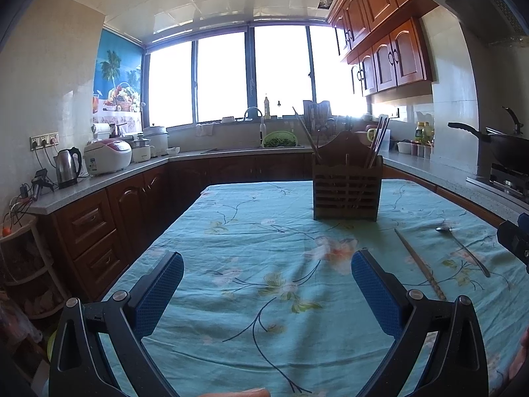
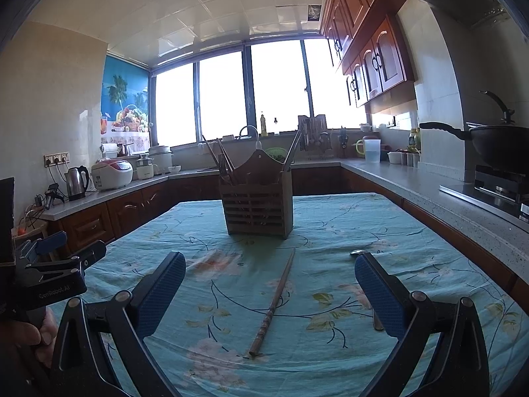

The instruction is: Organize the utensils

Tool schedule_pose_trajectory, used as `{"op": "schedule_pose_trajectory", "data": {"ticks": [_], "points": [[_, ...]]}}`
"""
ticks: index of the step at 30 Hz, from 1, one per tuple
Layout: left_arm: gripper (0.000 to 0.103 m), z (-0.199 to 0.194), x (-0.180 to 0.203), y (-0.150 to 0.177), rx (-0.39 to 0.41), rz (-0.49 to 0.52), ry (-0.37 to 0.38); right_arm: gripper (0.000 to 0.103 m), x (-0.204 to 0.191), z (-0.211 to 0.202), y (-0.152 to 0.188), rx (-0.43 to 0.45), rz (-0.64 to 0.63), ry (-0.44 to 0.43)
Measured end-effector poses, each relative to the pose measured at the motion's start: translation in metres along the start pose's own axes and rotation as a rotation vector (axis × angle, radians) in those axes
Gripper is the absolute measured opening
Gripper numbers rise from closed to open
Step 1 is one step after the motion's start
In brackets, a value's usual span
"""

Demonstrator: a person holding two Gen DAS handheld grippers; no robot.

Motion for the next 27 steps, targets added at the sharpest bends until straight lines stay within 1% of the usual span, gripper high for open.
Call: {"op": "schedule_pose_trajectory", "data": {"ticks": [6,27], "points": [[0.102,0.0011,0.0001,0.0005,0.0,-0.003,-0.01,0.103,-0.0002,-0.0001,-0.0019,0.004,0.001,-0.003],[0.102,-0.0008,0.0058,0.0014,-0.012,-0.003,-0.002,0.103,-0.0001,-0.0004,-0.0023,0.005,0.003,-0.006]]}}
Point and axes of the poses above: each gripper's, at about its wrist camera, not at the fingertips, and z roughly the way its jaws point, x to its right, y to its underside, the point moved 6 cm from there along z, roughly the way its jaws point, and after that the axes turned 5 degrees about -z, right-handed, at the moved point
